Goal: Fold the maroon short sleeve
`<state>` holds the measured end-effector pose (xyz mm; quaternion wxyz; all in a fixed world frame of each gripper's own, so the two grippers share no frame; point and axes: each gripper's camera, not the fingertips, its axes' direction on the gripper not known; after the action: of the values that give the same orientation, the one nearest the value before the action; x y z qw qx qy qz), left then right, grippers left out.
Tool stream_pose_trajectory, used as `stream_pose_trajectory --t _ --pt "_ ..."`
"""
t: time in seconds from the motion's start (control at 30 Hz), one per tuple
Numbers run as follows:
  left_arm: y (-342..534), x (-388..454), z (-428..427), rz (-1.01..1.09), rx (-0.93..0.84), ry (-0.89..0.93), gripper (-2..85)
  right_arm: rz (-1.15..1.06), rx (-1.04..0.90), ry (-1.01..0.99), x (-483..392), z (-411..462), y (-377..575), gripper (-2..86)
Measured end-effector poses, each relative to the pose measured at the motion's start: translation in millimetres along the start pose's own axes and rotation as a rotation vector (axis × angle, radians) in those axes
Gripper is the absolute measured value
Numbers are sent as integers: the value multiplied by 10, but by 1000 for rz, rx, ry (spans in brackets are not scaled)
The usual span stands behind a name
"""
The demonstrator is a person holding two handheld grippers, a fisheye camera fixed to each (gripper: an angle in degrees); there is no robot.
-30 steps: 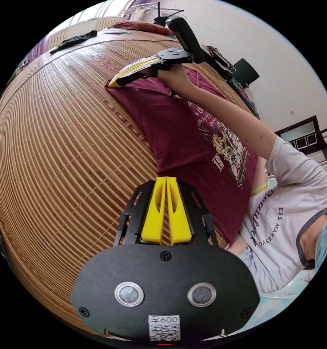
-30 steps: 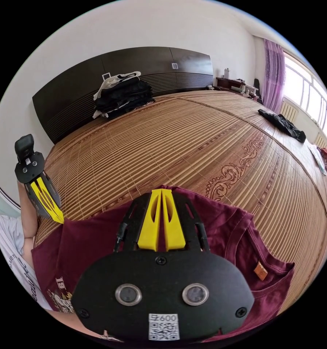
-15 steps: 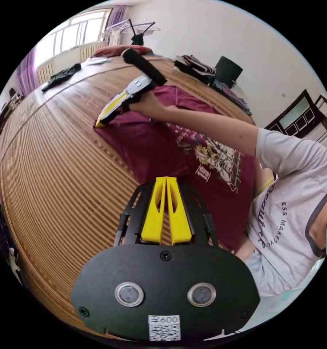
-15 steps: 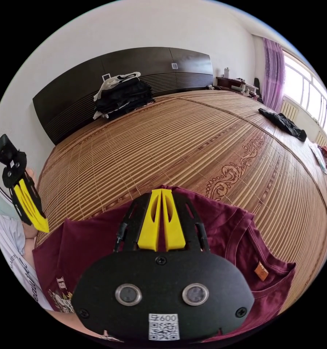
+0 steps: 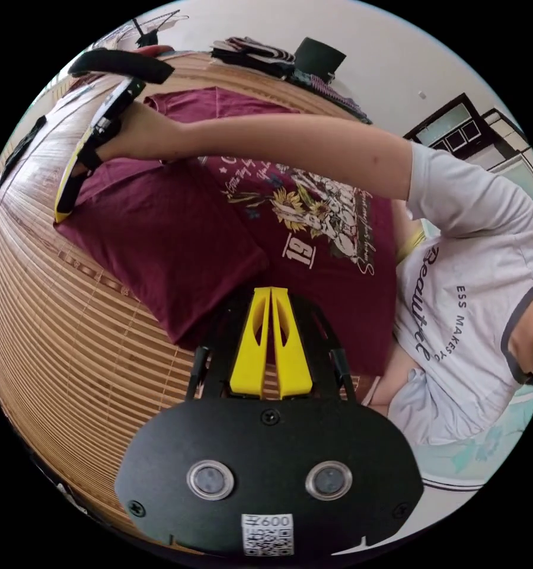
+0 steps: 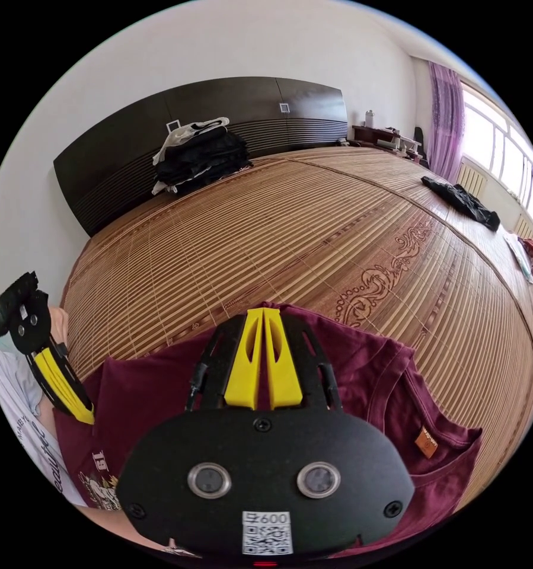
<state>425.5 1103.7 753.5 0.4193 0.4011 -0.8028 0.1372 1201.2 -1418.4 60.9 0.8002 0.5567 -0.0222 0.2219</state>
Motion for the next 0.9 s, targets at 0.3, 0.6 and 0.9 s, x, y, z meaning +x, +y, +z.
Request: stream_pose_trajectory --t 0.3,0.6,0.9 --pt "406 -230 -176 -208 307 -64 0 5 2 -8 -219 -165 68 -8" --pt "113 -94 675 -372 165 -196 0 6 -1 -5 -532 -412 153 -7" --pt "-156 289 1460 -383 149 -227 0 19 272 -347 -575 -1612 388 24"
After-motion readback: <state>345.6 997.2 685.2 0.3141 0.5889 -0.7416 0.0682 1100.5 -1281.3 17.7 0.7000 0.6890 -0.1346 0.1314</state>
